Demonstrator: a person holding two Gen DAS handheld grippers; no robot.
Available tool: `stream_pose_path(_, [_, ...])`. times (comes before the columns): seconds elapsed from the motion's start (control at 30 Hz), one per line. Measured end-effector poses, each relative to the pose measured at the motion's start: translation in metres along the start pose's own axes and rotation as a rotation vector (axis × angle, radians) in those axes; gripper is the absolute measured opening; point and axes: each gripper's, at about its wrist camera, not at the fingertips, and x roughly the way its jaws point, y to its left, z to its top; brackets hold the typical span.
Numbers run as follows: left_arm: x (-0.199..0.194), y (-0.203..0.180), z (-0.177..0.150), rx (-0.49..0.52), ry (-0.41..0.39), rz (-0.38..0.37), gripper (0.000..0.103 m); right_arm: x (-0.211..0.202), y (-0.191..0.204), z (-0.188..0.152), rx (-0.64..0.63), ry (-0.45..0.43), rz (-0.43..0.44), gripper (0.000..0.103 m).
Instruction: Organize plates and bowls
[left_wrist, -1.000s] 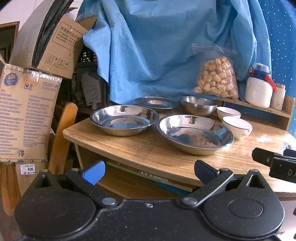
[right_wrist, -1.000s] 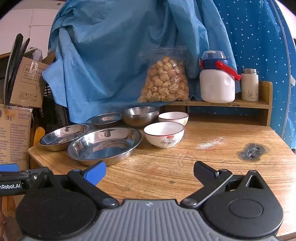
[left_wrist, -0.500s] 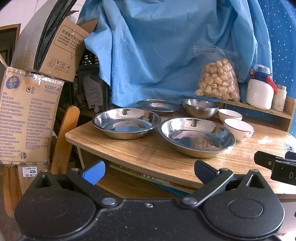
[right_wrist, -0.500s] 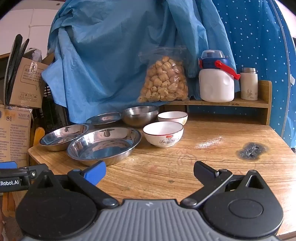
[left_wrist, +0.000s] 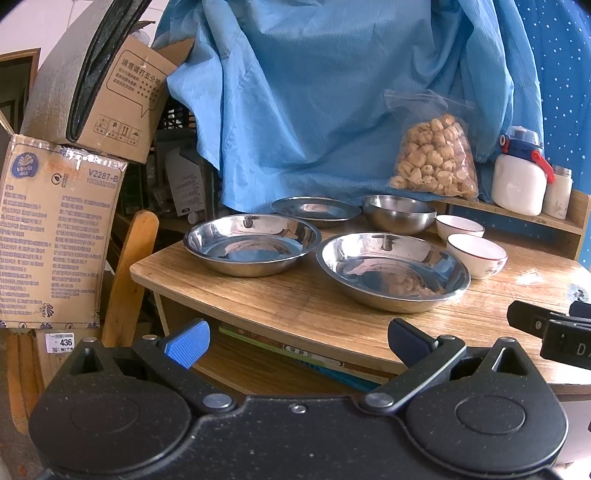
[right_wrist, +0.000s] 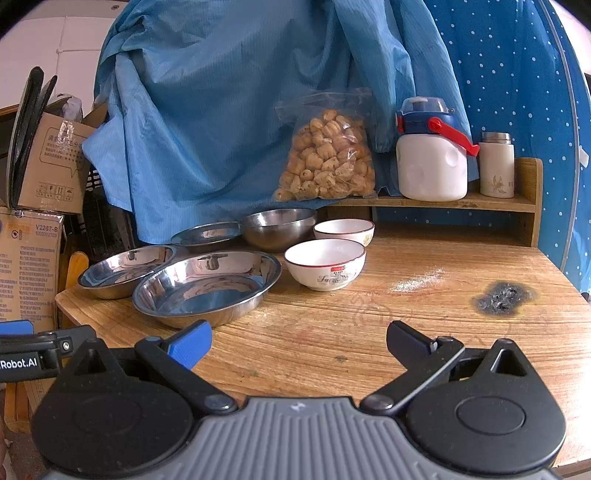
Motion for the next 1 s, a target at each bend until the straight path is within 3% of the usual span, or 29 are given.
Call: stream_pose_path(1.0, [0.0000,0.0000,0.0004,-0.001,0.002,0.003,0.102,0.0020,0.0017,-0.0019,0.001,0.008,0.002,0.103])
